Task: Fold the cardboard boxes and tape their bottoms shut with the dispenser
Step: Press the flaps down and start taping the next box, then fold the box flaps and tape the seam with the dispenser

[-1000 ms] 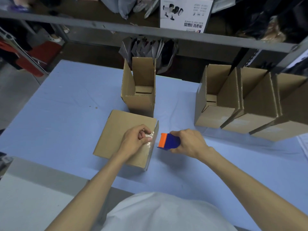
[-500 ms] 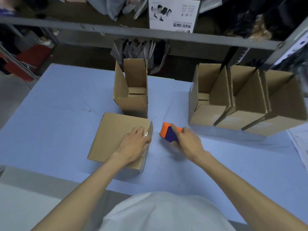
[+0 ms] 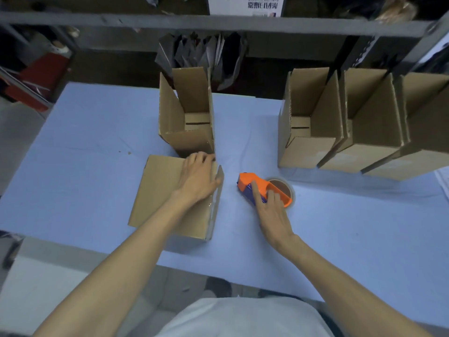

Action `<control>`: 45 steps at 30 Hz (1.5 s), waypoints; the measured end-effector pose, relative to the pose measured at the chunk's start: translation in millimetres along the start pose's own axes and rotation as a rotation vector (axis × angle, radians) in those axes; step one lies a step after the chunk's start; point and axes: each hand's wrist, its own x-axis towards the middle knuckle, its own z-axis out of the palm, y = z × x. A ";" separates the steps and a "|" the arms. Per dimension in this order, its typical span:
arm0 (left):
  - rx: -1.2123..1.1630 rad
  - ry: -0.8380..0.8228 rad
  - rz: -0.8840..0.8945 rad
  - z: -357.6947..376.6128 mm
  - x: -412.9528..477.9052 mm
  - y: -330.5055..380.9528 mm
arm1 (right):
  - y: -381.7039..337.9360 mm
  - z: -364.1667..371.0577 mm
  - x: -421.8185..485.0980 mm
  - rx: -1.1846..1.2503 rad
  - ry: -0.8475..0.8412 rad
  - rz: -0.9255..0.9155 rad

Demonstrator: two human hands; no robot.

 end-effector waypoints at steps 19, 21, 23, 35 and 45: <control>-1.202 0.382 -0.486 -80.7 -114.3 -21.5 | -57.1 -98.8 -9.5 1.399 0.116 0.203; -1.237 0.323 -0.542 -72.8 -127.0 -26.7 | -65.0 -110.5 -10.2 1.302 0.070 0.189; -1.252 0.281 -0.592 -68.5 -136.0 -27.2 | -74.2 -112.6 -13.6 1.158 -0.022 0.211; -1.139 0.453 -0.615 -46.5 -149.0 -16.9 | -97.5 -106.2 -12.3 0.804 0.145 0.208; -1.176 0.469 -0.723 -38.3 -145.9 5.9 | -99.1 -109.3 -12.2 0.794 0.062 0.280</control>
